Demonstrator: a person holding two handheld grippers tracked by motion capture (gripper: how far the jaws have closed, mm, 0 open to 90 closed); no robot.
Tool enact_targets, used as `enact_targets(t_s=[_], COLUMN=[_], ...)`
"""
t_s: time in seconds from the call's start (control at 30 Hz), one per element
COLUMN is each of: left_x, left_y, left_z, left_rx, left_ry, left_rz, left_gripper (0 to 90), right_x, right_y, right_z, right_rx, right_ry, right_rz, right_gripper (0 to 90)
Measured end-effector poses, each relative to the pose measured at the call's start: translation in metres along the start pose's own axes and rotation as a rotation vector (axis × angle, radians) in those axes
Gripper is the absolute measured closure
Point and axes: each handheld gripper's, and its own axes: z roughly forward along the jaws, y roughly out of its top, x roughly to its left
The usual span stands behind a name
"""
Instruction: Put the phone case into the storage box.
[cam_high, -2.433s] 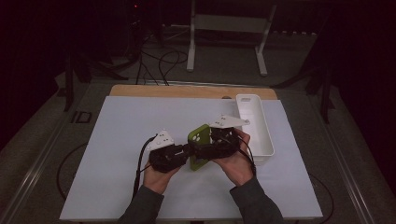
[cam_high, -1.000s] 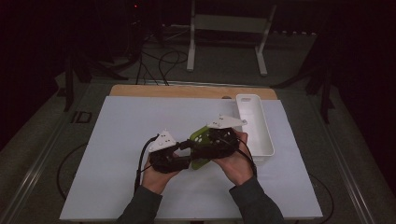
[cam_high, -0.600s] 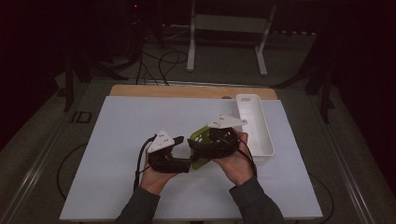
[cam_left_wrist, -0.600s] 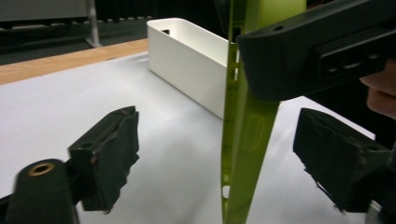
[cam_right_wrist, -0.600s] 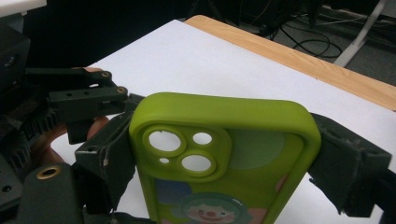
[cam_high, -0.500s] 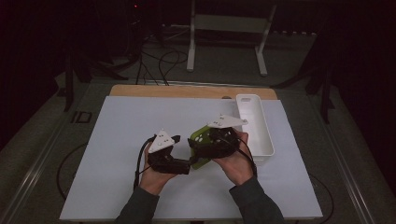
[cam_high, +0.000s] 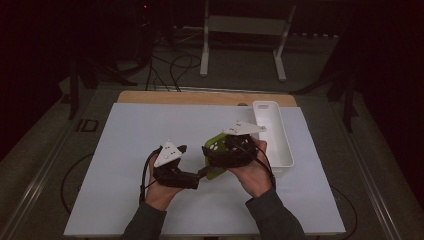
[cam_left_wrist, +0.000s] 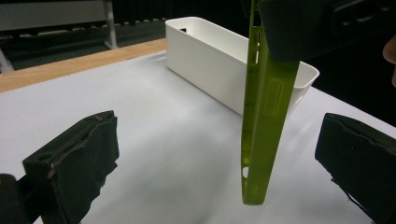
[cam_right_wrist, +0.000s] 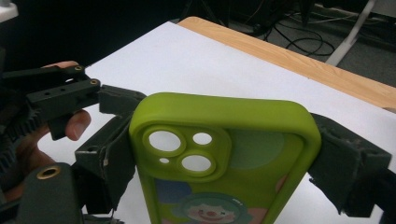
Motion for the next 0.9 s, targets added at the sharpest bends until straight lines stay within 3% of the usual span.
enact_targets(t_s=[0.9], left_x=[0.01], left_y=[-0.012], left_z=[-0.019], left_rx=[-0.01], left_ry=[0.064], left_rz=[0.047], left_gripper=[0.0], right_x=[-0.006], right_y=[0.01], right_z=[-0.004], right_rx=[-0.01], right_ry=[-0.027], right_rz=[0.016], right_gripper=[15.5])
